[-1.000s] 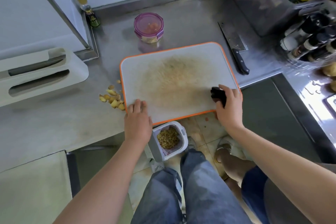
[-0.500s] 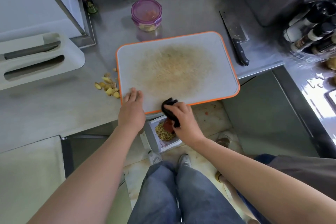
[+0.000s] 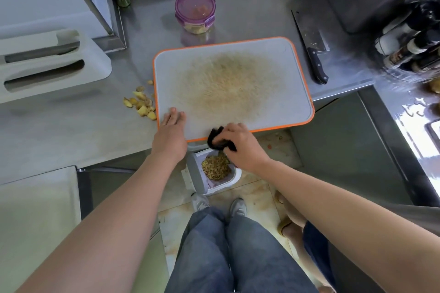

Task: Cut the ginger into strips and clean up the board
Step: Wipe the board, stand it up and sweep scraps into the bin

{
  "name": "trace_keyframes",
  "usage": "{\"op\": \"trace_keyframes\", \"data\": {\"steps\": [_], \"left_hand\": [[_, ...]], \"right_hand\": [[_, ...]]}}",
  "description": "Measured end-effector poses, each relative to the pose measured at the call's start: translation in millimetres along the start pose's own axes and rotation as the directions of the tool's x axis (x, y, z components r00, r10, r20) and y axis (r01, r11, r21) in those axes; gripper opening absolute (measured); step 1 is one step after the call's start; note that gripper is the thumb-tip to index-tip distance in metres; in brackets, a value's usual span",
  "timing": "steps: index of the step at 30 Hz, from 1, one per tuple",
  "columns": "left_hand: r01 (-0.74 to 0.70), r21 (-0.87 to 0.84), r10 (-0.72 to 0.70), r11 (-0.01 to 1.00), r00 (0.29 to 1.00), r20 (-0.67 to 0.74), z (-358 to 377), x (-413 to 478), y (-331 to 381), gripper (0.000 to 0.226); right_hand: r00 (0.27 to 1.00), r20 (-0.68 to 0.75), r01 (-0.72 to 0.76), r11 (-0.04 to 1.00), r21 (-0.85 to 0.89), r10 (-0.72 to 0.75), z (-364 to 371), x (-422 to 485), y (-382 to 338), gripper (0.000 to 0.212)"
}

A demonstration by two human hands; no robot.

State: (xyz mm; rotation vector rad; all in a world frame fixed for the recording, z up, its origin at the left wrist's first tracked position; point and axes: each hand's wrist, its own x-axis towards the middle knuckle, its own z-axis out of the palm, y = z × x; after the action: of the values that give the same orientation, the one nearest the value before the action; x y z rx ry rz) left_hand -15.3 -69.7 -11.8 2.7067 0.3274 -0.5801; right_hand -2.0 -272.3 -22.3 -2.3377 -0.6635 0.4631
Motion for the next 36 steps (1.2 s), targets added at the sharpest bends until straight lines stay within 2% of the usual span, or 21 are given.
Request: {"op": "trace_keyframes", "data": {"steps": [1,2,5,7,9,11,12,14,15,17,19,20,22,25,27,28,29,31,33,34,36], "left_hand": [[-0.001,0.0,0.001,1.0,1.0,0.0,-0.9,-0.4,-0.1,0.072],[-0.006,-0.002,0.006,1.0,1.0,0.0,-1.7,-0.8,-0.6,0.072],[-0.024,-0.015,0.024,1.0,1.0,-0.008,-2.2,-2.0,-2.3,0.072],[-0.035,-0.019,0.035,0.999,0.999,-0.02,-2.6,-2.7,-3.4,0.073],[-0.043,-0.02,0.043,0.999,0.999,-0.026,-2.6,-2.7,-4.5,0.073],[-0.039,-0.02,0.038,0.999,0.999,-0.025,-2.7,-2.4,-4.8,0.073],[-0.036,-0.016,0.035,0.999,0.999,-0.027,-2.8,-2.2,-5.0,0.073],[-0.04,-0.005,0.04,0.999,0.999,-0.034,-3.1,-1.0,-6.5,0.074],[-0.049,-0.003,0.049,0.999,0.998,-0.04,-3.4,-0.1,-7.7,0.074],[-0.064,-0.018,0.062,0.998,0.996,-0.058,-3.6,1.8,-9.5,0.073],[-0.058,-0.041,0.055,0.997,0.996,-0.076,-4.9,1.9,-9.9,0.073],[-0.052,-0.043,0.048,0.998,0.995,-0.085,-5.7,1.1,-9.9,0.073],[-0.048,-0.035,0.044,0.998,0.994,-0.098,-6.5,-0.4,-9.8,0.072],[-0.045,-0.002,0.045,0.999,0.992,-0.12,-10.0,0.6,-10.8,0.066],[-0.038,0.017,0.039,0.999,0.992,-0.123,-14.5,3.8,-12.0,0.061],[-0.03,0.016,0.032,0.999,0.991,-0.127,-17.2,5.5,-12.8,0.058],[-0.027,0.01,0.028,1.0,0.99,-0.137,-19.6,6.4,-13.2,0.055],[-0.048,0.004,0.048,0.999,0.983,-0.177,-22.2,6.6,-14.2,0.048],[-0.073,0.011,0.073,0.997,0.974,-0.213,-22.9,6.6,-14.9,0.044],[-0.074,0.015,0.076,0.997,0.972,-0.223,-23.1,8.5,-15.1,0.043],[-0.068,0.012,0.069,0.998,0.97,-0.232,-24.2,13.4,-16.7,0.043]], "right_hand": [[0.998,0.059,0.006,1.0,0.026,-0.008,-3.9,-2.1,-1.3,0.034],[0.999,0.053,0.009,0.999,0.051,-0.012,-8.6,-1.2,-1.1,0.034],[0.971,-0.232,-0.034,0.994,0.108,0.058,-22.3,15.7,6.8,0.042],[0.929,-0.345,-0.107,0.99,0.095,0.134,-23.0,29.1,7.9,0.047],[0.951,-0.286,-0.096,0.992,0.081,0.116,-16.0,33.6,2.4,0.045],[0.991,-0.135,0.022,0.998,0.051,-0.015,-8.5,27.1,-6.5,0.037],[0.998,-0.057,0.04,0.997,0.063,-0.036,-8.1,23.6,-9.1,0.033],[0.998,0.056,-0.044,0.989,0.138,0.036,-17.5,24.8,-17.0,0.03],[0.996,0.04,-0.081,0.979,0.187,0.075,-22.4,29.5,-19.0,0.031],[0.984,-0.138,-0.079,0.965,0.25,0.117,-29.6,44.8,-20.0,0.04],[0.93,-0.336,-0.095,0.98,0.175,0.15,-28.0,63.0,-12.9,0.052],[0.912,-0.372,-0.13,0.982,0.141,0.174,-24.3,69.4,-9.1,0.056],[0.939,-0.273,-0.172,0.974,0.145,0.207,-16.5,73.3,-10.3,0.058],[0.997,0.001,-0.075,0.987,0.143,0.076,-14.2,67.0,-20.8,0.042],[0.987,0.159,-0.052,0.993,0.103,0.035,-22.4,64.7,-24.3,0.035],[0.981,0.185,-0.086,0.986,0.145,0.058,-28.1,66.5,-25.5,0.037],[0.983,0.166,-0.119,0.964,0.238,0.08,-33.9,70.0,-26.6,0.04],[0.988,-0.053,-0.114,0.925,0.363,0.143,-43.9,83.8,-24.0,0.045],[0.93,-0.309,-0.129,0.964,0.232,0.199,-44.2,103.0,-12.8,0.051],[0.91,-0.357,-0.162,0.973,0.162,0.211,-41.2,109.9,-7.5,0.054],[0.94,-0.274,-0.178,0.977,0.121,0.205,-29.5,113.8,-7.5,0.053]]}}
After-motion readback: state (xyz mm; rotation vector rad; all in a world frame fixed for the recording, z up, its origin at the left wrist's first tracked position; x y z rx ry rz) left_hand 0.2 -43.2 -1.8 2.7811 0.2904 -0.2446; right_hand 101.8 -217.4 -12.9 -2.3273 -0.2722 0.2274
